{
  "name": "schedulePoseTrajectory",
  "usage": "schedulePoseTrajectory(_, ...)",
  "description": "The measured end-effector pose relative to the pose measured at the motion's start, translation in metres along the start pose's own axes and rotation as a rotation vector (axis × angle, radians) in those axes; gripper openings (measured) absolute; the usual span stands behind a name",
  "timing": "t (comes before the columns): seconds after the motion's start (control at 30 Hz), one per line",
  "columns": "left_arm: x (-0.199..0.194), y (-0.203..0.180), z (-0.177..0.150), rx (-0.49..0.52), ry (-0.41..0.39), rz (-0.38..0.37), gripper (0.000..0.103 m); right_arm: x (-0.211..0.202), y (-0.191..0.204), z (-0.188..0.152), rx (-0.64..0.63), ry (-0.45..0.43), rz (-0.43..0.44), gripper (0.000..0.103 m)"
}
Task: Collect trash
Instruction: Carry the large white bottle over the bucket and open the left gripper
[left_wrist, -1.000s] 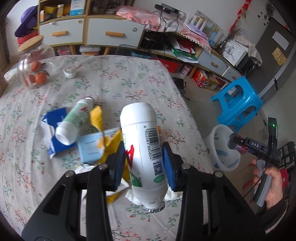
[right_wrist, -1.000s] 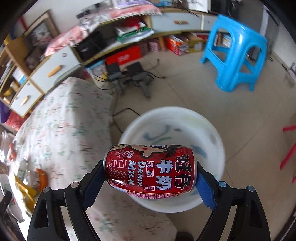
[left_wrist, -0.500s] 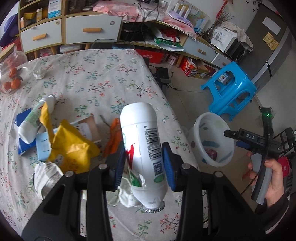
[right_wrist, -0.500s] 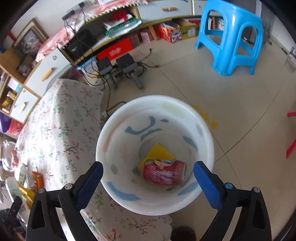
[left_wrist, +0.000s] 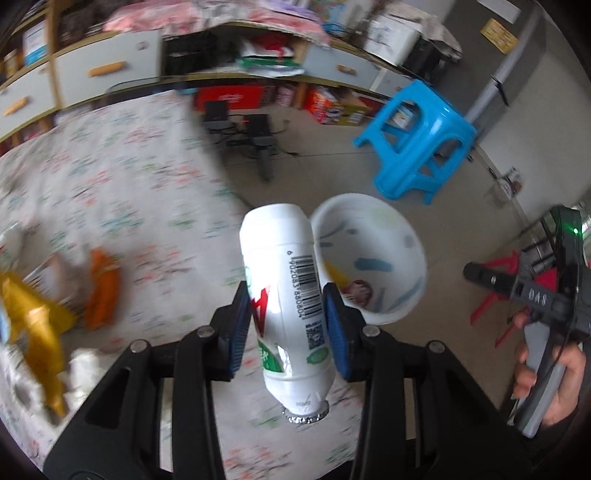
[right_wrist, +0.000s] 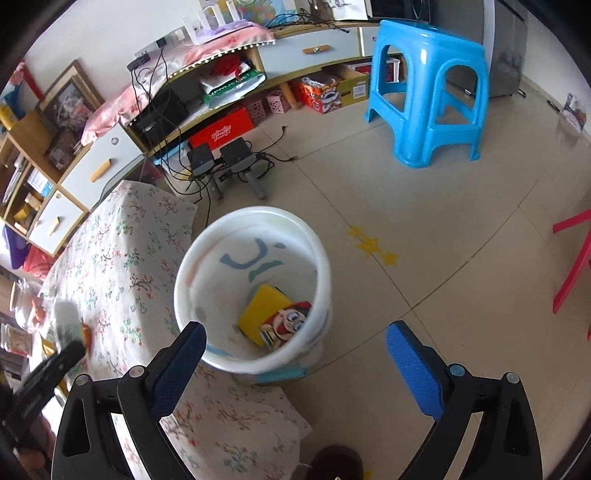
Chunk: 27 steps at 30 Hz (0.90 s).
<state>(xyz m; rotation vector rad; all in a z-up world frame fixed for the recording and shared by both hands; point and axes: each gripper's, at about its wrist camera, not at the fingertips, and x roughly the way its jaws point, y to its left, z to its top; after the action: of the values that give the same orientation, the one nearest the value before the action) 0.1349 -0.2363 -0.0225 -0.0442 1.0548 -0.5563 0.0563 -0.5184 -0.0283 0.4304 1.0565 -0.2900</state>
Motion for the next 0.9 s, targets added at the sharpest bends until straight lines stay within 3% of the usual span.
schedulePoseTrajectory(0.27, 0.048, -0.052, 0.016, 0.083, 0.037, -0.064, 0.041, -0.004, -0.031, -0.005, 0.049, -0.002, -0.016, 0.099)
schedulePoseTrajectory(0.73, 0.076, -0.074, 0.028, 0.106, 0.025, -0.064, 0.041, -0.006, -0.042, -0.001, 0.064, -0.017, -0.022, 0.099)
schedulePoseTrajectory(0.77, 0.076, -0.074, 0.029, 0.104, 0.016, -0.07, 0.043, -0.007, -0.042, -0.001, 0.064, -0.018, -0.023, 0.099)
schedulePoseTrajectory(0.83, 0.074, -0.071, 0.03, 0.099, 0.017, -0.061, 0.073, -0.007, -0.041, -0.001, 0.064, -0.022, -0.026, 0.099)
schedulePoseTrajectory(0.9, 0.068, -0.068, 0.031, 0.095, -0.014, -0.031, 0.082, -0.008, -0.04, -0.001, 0.061, -0.025, -0.028, 0.099)
